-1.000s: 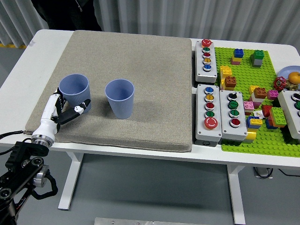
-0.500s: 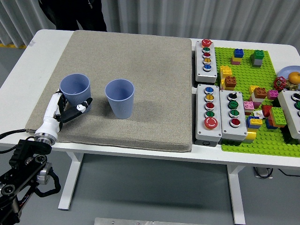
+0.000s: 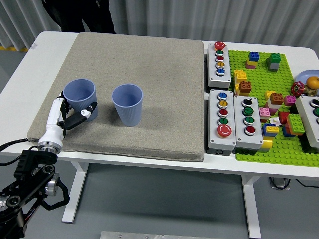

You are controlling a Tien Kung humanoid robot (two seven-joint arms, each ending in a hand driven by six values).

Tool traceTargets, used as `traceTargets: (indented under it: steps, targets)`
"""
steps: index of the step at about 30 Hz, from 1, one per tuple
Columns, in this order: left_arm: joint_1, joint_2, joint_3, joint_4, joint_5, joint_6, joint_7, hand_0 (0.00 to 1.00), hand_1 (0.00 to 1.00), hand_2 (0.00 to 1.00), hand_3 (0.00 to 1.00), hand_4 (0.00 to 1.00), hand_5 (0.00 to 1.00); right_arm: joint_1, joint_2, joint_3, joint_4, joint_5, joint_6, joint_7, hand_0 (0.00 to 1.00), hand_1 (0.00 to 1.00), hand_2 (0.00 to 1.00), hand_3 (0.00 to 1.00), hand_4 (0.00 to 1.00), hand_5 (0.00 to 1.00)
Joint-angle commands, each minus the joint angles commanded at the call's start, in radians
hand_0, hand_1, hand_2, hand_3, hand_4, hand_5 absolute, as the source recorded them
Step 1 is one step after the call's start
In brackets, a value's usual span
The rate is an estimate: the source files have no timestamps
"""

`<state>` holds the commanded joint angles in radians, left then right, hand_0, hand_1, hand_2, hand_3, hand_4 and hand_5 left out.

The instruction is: Pick cup pour cup place

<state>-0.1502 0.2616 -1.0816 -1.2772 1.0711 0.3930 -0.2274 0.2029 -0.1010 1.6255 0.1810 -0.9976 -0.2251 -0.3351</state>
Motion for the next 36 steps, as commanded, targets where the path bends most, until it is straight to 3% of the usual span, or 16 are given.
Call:
traceTargets:
  steps: [8,9,21,25,30,36]
  targets:
    - [-0.004,-0.002,0.031,-0.011,-0.008,0.028,-0.01,0.684,0.631,0.782,0.798,0.8,0.205,0.003,-0.001,0.002,0.0,-0.002,0.0,0.0,0.703,0.632,0.573,0.574,0.002,0.104]
    - [-0.004,-0.002,0.032,-0.011,-0.009,0.03,-0.011,0.532,0.567,0.727,0.706,0.772,0.18,0.003,-0.001,0.002,0.0,-0.002,0.0,0.0,0.704,0.632,0.57,0.574,0.002,0.104]
    - [0.005,-0.005,0.019,-0.04,0.032,0.075,-0.015,0.507,0.545,0.704,0.675,0.76,0.173,0.004,-0.001,0.002,0.0,0.001,0.0,-0.001,0.703,0.632,0.57,0.574,0.002,0.103]
    - [0.008,0.009,-0.028,-0.085,0.145,0.096,0.018,0.507,0.545,0.704,0.675,0.76,0.173,0.003,-0.001,0.002,0.0,0.002,0.0,0.001,0.703,0.632,0.57,0.574,0.002,0.103]
    - [-0.002,0.055,-0.072,-0.172,0.288,0.114,0.066,0.514,0.547,0.704,0.674,0.759,0.17,0.001,-0.002,0.005,0.0,-0.003,0.0,0.001,0.703,0.633,0.569,0.574,0.002,0.102]
    - [-0.033,0.106,-0.068,-0.239,0.479,0.104,0.147,0.517,0.547,0.702,0.671,0.766,0.173,0.0,-0.003,0.003,0.001,-0.004,-0.001,-0.001,0.703,0.633,0.569,0.573,0.002,0.103]
